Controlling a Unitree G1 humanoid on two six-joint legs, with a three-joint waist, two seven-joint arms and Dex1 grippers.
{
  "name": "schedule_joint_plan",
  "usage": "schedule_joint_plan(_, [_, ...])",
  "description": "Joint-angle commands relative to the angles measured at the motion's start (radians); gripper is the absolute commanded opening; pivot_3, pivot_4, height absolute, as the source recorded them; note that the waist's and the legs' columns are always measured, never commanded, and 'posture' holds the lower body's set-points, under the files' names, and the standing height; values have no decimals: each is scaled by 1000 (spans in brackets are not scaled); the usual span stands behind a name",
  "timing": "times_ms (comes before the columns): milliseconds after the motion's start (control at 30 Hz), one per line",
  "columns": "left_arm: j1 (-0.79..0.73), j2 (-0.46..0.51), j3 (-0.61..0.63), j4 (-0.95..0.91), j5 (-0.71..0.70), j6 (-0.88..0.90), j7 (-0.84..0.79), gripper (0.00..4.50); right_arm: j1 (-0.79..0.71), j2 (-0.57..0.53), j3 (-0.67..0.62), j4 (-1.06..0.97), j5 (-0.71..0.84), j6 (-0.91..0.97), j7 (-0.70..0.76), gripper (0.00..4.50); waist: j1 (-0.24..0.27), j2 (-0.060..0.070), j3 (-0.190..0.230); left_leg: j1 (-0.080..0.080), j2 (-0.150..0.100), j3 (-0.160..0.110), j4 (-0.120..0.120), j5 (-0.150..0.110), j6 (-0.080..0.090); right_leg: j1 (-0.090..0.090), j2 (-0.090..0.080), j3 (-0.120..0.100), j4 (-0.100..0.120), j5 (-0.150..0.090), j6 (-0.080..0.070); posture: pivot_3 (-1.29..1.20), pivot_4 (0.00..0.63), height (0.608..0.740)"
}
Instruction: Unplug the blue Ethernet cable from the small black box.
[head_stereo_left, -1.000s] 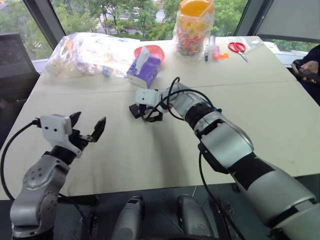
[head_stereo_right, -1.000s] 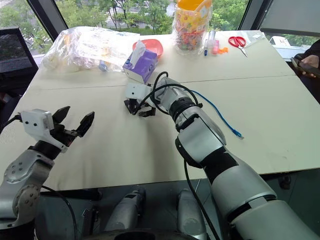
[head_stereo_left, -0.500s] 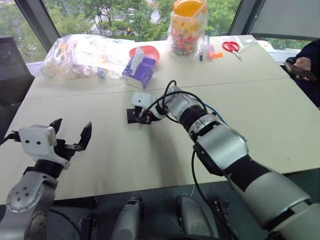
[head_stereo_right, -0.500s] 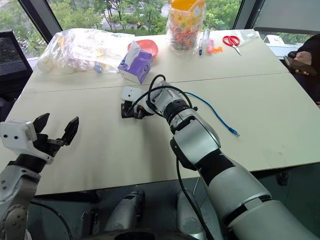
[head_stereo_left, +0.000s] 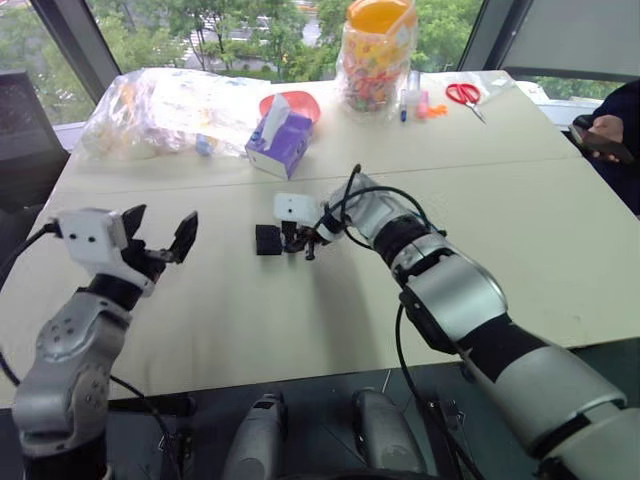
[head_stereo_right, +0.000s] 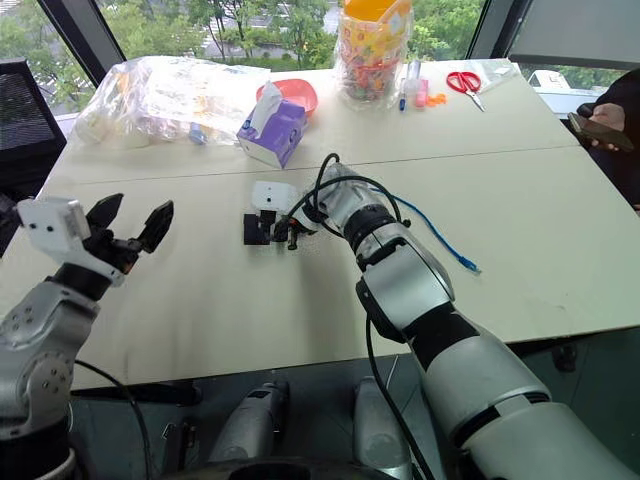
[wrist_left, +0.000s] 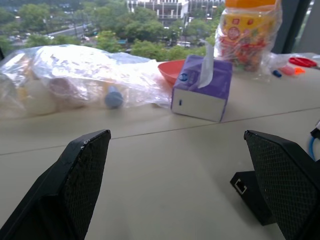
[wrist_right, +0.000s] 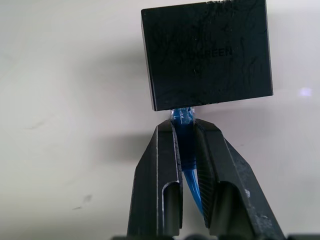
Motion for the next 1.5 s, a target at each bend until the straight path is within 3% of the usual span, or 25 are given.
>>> schedule_joint_plan(33, [-82,27,-39,32,-84,67,-57,4500,79,-52,14,-169,-11,-140,-138,23,2,0,0,0,0,0,0,0,0,0,0,0,0,0,0,0,150,728])
schedule_joint_plan(300, [-256,111,-110,204,-203,205,-254,4500,467,-215,62,-845,-182,-223,-477,23,1,0,0,-1,0,0,-1,1,-2,-1,0,0,1,1,5,0,150,728])
schedule_joint_plan(433, [-329,153,-149,283,-213,232,-357,4500,566,-243,61,-1040,-230,-209,-557,23,-1,0,0,0,0,0,-1,2,-2,-2,0,1,1,1,5,0,150,728])
schedule_joint_plan(667, [-411,192,-219,369,-206,262,-497,4500,619,-285,64,-1185,-262,-188,-589,23,7,-1,0,0,0,0,0,3,-5,0,0,1,1,-1,1,0,150,728])
schedule_joint_plan(933, [-454,181,-244,408,-192,264,-531,4500,625,-330,78,-1218,-243,-206,-564,23,16,-1,0,0,0,0,0,3,-5,0,0,1,1,-1,1,0,150,728])
schedule_joint_plan(1033, [-458,180,-247,412,-190,266,-538,3637,616,-342,82,-1221,-239,-218,-555,0,17,-1,0,0,0,0,0,3,-5,0,0,1,1,-1,1,0,150,728])
schedule_joint_plan(1300, [-454,176,-252,407,-188,271,-555,520,607,-361,88,-1221,-237,-247,-542,0,25,-1,0,0,0,0,0,3,-5,0,0,1,1,-1,1,0,150,728])
schedule_joint_plan(1500, [-430,190,-271,391,-176,285,-572,455,580,-380,82,-1217,-219,-288,-526,0,25,-1,0,0,0,0,0,3,-5,0,0,1,0,-1,0,0,150,728])
